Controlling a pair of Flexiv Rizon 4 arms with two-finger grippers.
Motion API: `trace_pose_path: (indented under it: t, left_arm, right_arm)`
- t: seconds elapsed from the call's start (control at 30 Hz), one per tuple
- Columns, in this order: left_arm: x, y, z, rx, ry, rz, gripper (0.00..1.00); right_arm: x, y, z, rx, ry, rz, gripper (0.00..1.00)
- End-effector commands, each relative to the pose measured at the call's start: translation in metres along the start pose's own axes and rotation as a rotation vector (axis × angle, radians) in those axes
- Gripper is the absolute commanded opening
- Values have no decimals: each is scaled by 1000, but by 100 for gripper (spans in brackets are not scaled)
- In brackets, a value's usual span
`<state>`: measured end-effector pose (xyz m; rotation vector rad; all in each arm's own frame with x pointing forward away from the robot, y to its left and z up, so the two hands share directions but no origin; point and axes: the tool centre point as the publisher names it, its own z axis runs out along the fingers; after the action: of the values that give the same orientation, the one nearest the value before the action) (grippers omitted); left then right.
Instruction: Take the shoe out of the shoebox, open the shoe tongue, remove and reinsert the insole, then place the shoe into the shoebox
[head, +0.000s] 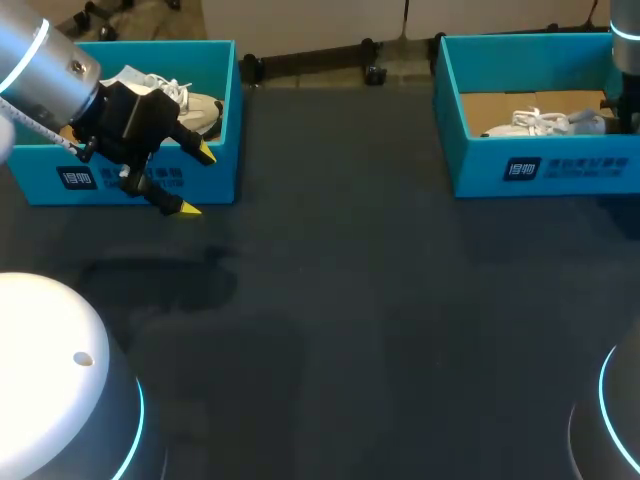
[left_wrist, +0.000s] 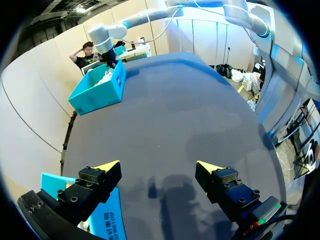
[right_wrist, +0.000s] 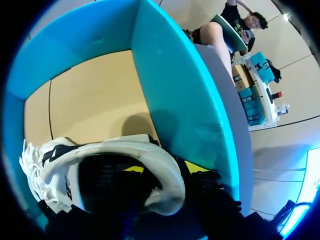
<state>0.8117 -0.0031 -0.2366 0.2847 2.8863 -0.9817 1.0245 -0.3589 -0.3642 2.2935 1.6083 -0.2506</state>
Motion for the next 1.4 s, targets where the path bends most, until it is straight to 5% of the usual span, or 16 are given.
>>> trace_pose_path:
  t: [0.03,0.13,0.37,0.77,0.87,1.13,1.4]
  left_arm:
    - [1,0,0,-2,-1,1,100]
    - [1,0,0,-2,-1,1,100]
    - [1,0,0,-2,-1,1,100]
    - [1,0,0,-2,-1,1,100]
    - [1,0,0,-2,-1,1,100]
    - [1,0,0,-2,-1,1,100]
    - [1,0,0,-2,-1,1,100]
  right_arm:
    - [-5,-2,-10,-14,-4,6,47]
    - [-8,0,-16,-24,-6,13,50]
    - [-13,4,-38,-47,9,23,85]
    - [-6,-7,-83,-73,90,6,95]
    - [-2,-13,-95,-72,116,-11,90]
    - [14,-43,-127,-72,174,-52,100]
    - [35,-77,-145,-69,200,-86,100]
